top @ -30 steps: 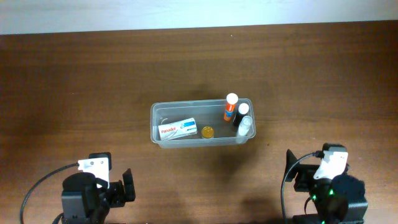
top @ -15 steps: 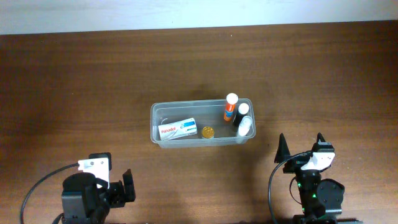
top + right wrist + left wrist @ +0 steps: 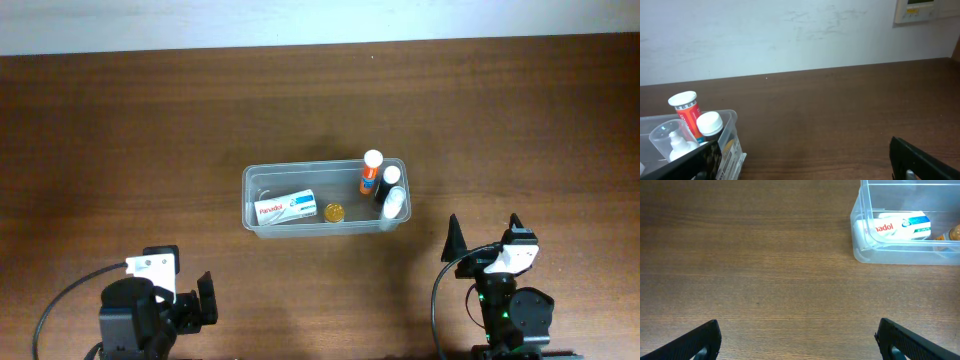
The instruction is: Pack container
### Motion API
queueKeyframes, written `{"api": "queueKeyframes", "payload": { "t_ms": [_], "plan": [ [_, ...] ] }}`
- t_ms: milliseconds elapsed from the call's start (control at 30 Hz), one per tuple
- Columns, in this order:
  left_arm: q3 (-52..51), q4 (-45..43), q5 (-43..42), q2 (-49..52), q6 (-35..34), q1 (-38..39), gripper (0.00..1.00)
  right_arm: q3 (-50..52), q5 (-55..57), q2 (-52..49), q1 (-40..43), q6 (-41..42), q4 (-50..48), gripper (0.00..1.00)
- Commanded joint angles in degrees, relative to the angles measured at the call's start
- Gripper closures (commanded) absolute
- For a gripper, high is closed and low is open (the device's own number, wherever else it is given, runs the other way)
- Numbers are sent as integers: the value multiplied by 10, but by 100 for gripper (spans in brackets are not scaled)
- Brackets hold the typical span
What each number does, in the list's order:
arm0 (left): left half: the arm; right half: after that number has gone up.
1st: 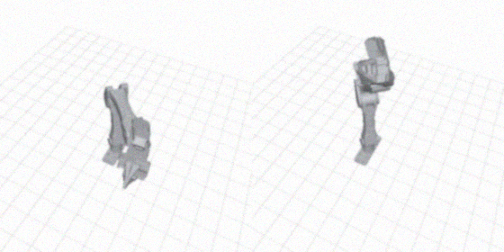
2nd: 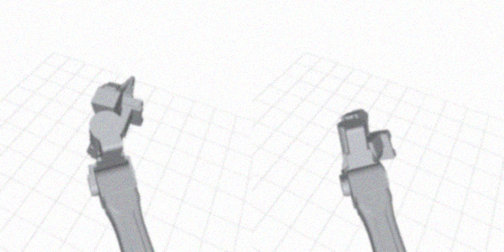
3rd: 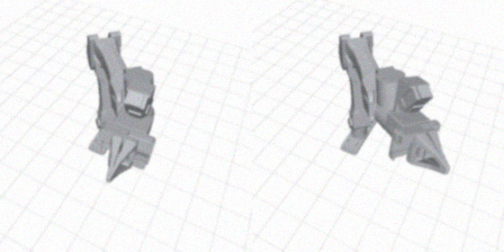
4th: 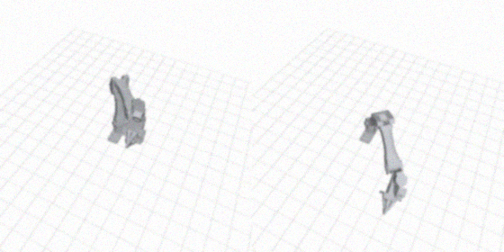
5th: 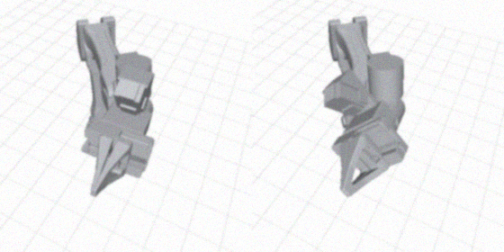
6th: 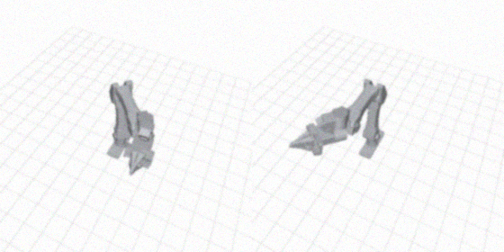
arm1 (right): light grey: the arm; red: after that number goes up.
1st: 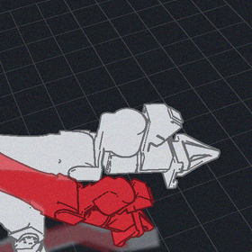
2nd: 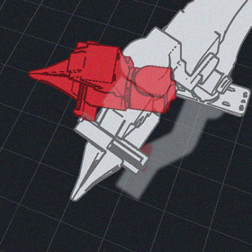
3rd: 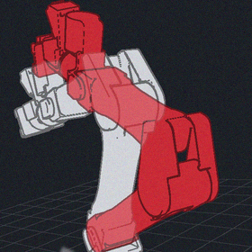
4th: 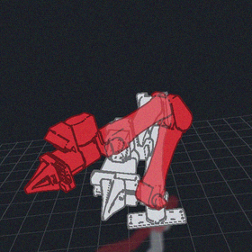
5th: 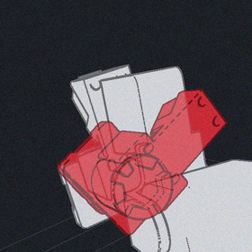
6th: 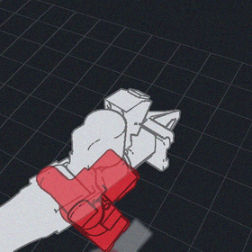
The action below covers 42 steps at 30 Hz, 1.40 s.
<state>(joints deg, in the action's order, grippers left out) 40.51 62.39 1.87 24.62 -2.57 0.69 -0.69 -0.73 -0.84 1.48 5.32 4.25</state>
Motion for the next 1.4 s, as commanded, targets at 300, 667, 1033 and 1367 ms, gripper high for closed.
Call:
{"api": "queueKeyframes", "payload": {
  "t_ms": [300,667,1033,1367],
  "plan": [
    [-8,-7,-2,-14,9,0,0,4,-5,5,4,-4,1,2],
    [-278,-288,0,-216,44,0,0,4,-5,5,4,-4,1,2],
    [-400,-576,-2,-243,142,1,0,4,-5,5,4,-4,1,2],
    [-400,-577,-2,-243,142,1,0,4,-5,5,4,-4,1,2]
  ]
}}
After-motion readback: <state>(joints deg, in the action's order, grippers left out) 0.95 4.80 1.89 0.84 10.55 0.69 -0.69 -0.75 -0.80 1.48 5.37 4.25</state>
